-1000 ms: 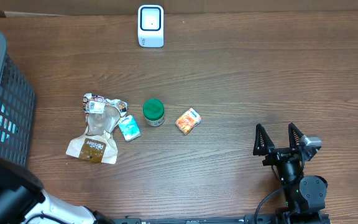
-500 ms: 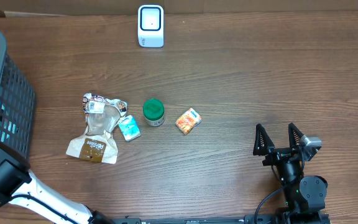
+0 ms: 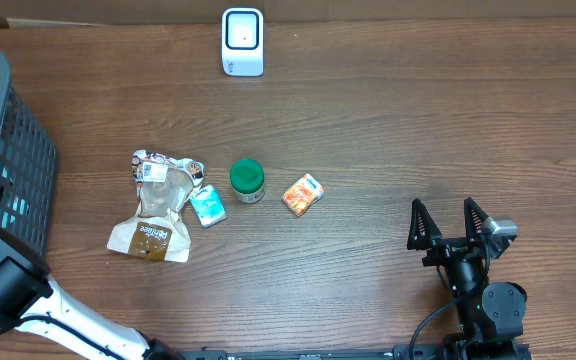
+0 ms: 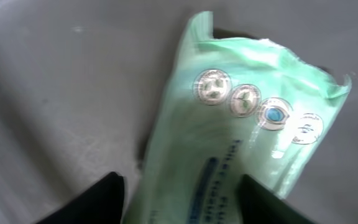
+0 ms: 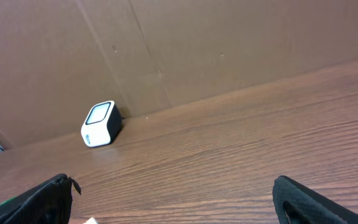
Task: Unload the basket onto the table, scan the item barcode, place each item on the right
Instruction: 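Reach left gripper into basket and grasp mint-green tissue pack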
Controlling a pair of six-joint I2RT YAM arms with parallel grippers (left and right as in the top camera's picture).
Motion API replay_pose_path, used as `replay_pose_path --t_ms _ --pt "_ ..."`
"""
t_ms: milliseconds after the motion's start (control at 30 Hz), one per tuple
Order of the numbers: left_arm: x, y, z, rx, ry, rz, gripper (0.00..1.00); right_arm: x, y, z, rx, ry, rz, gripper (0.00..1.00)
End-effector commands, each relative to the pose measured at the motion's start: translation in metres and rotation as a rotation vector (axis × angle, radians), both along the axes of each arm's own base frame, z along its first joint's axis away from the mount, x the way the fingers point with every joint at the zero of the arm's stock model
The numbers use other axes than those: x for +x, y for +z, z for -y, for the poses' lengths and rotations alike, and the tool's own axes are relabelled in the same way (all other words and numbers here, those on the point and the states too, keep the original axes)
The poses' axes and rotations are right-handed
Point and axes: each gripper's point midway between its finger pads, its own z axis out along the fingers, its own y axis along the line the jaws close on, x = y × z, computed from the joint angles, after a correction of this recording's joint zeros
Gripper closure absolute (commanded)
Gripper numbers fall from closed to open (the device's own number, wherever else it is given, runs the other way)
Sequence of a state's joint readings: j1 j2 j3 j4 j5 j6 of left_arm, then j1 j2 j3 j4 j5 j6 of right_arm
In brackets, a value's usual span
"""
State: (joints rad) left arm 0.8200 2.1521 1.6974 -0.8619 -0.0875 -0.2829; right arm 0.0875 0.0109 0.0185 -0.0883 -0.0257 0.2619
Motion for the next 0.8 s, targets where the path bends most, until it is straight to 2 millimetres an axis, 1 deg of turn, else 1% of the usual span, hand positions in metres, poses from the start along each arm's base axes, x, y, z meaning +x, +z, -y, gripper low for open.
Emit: replay_pose_path --t_ms 0,67,133,167,200,300,400,467,500,533,567,600,633,667,700,767 --pt "-0.022 -0.037 0.02 -0.082 -0.015 -0.107 0.57 0.0 -0.002 -0.002 0.0 0.008 0.003 0.0" --pt "-0.023 -0.037 0.021 -0.087 -0.015 -0.109 0.7 0.0 -0.002 -0.002 0.0 0.008 0.003 0.0" --pt "-0.024 -0.037 0.023 -0.093 -0.016 -0.113 0.82 0.0 -0.002 -0.002 0.0 0.008 0.003 0.0" --pt "-0.025 -0.038 0.023 -0.096 -0.016 -0.116 0.93 0.0 -0.002 -0.002 0.0 0.008 0.003 0.0" --pt "-0.025 -0.038 0.024 -0.098 -0.016 -0.118 0.95 0.0 -0.002 -0.002 0.0 0.008 0.003 0.0" --pt "-0.026 -0.038 0.025 -0.104 -0.016 -0.122 0.96 0.0 -0.002 -0.002 0.0 0.008 0.003 0.0" --pt "-0.026 -0.029 0.025 -0.101 -0.016 -0.119 0.96 0.0 -0.002 -0.002 0.0 0.008 0.003 0.0" --pt "-0.024 -0.018 0.024 -0.089 -0.017 -0.101 0.96 0.0 -0.002 -0.002 0.0 0.008 0.003 0.0" --pt "-0.02 -0.006 0.024 -0.076 -0.019 -0.069 0.96 0.0 -0.002 -0.002 0.0 0.008 0.003 0.0" --pt "-0.018 0.001 0.023 -0.067 -0.02 -0.052 0.96 0.0 -0.002 -0.002 0.0 0.008 0.003 0.0" --pt "-0.015 0.015 0.023 -0.051 -0.023 -0.019 0.91 0.0 -0.002 -0.002 0.0 0.008 0.003 0.0" --pt "-0.014 0.022 0.023 -0.043 -0.025 -0.005 0.72 0.0 -0.002 -0.002 0.0 0.008 0.003 0.0" --pt "-0.013 0.028 0.023 -0.035 -0.026 0.009 0.46 0.0 -0.002 -0.002 0.0 0.008 0.003 0.0" --pt "-0.012 0.034 0.023 -0.026 -0.026 0.018 0.31 0.0 -0.002 -0.002 0.0 0.008 0.003 0.0" --pt "-0.013 0.039 0.024 -0.021 -0.027 0.023 0.27 0.0 -0.002 -0.002 0.0 0.008 0.003 0.0" --pt "-0.015 0.043 0.026 -0.023 -0.027 0.021 0.26 0.0 -0.002 -0.002 0.0 0.008 0.003 0.0"
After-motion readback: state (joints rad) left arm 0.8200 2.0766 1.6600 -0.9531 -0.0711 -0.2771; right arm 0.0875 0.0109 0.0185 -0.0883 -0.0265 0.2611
